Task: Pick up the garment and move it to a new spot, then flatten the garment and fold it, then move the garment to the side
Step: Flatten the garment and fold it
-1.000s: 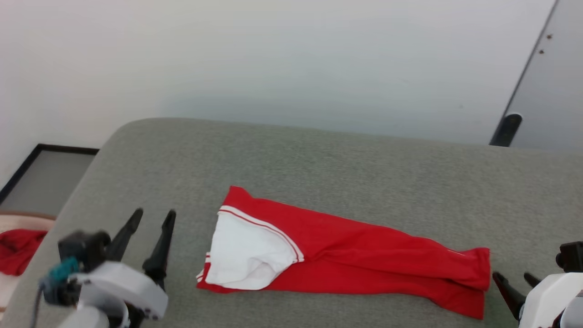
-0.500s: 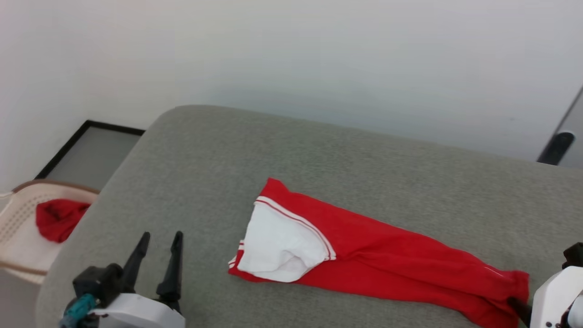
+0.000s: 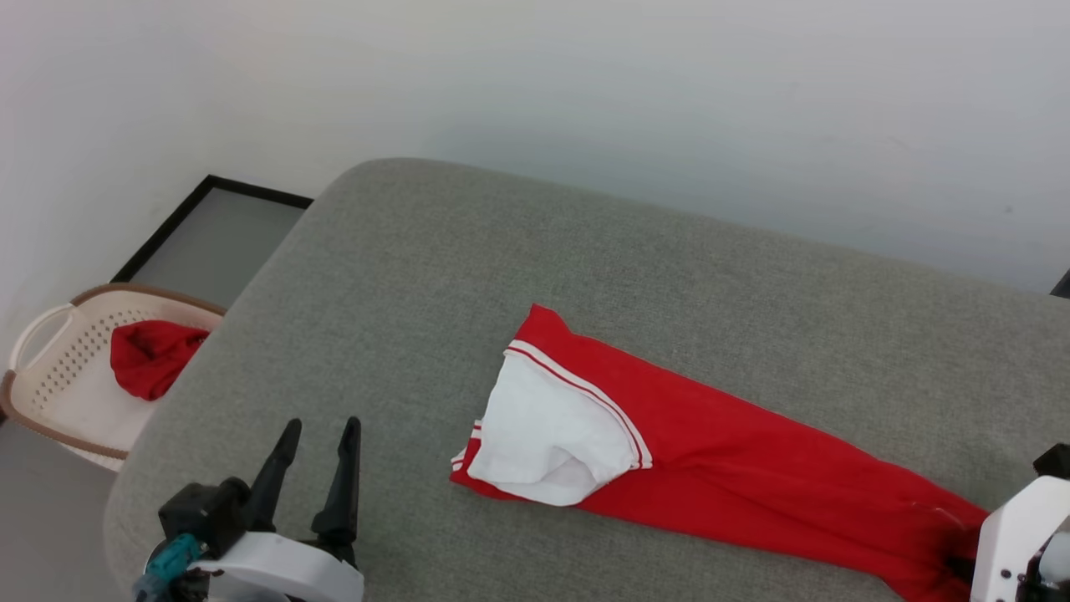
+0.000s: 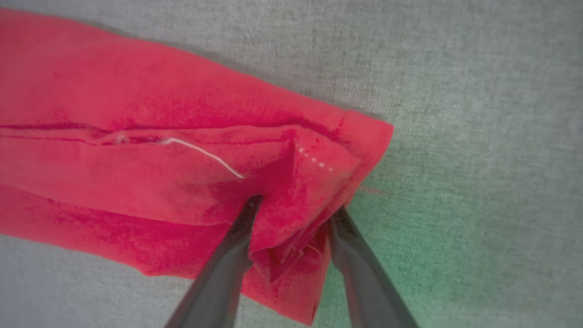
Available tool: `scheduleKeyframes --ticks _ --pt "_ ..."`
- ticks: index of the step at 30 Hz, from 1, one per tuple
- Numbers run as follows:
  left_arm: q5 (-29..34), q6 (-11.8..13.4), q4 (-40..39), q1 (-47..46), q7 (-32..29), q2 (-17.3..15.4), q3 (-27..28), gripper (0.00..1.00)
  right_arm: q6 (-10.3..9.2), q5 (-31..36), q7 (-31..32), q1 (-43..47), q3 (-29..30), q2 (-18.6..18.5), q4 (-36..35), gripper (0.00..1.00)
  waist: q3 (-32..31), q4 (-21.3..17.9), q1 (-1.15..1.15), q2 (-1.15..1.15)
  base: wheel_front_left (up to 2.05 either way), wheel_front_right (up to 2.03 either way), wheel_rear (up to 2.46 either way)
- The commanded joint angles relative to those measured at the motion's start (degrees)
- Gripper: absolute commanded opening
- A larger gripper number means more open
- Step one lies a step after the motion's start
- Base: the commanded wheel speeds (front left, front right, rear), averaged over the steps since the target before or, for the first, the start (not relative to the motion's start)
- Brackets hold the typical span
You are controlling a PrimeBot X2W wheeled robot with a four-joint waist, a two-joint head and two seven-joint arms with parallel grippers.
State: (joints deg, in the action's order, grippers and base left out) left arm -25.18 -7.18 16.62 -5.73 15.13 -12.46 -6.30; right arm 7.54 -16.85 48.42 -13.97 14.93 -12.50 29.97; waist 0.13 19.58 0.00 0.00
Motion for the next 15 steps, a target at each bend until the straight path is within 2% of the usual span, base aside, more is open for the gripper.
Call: scheduleKeyframes --ticks 1,5,15 --pt "0.4 -0.3 -0.3 -0.5 0.0 0.3 0.3 1.00 -0.11 0.5 -0.2 0.7 0.3 0.5 2.3 0.00 0.3 0.1 0.00 0.00 0.00 0.00 0.00" --pt "0.6 -0.4 -1.0 -0.4 0.0 0.6 0.3 1.00 -0.13 0.3 -1.4 -1.1 1.2 -0.4 4.7 0.00 0.4 -0.1 0.00 0.00 0.00 0.00 0.00" --pt "0.4 -0.4 -1.8 0.2 0.0 0.6 0.5 1.00 -0.23 1.0 -4.0 -3.4 4.5 -6.5 6.7 0.00 0.7 -1.9 0.00 0.00 0.00 0.00 0.00"
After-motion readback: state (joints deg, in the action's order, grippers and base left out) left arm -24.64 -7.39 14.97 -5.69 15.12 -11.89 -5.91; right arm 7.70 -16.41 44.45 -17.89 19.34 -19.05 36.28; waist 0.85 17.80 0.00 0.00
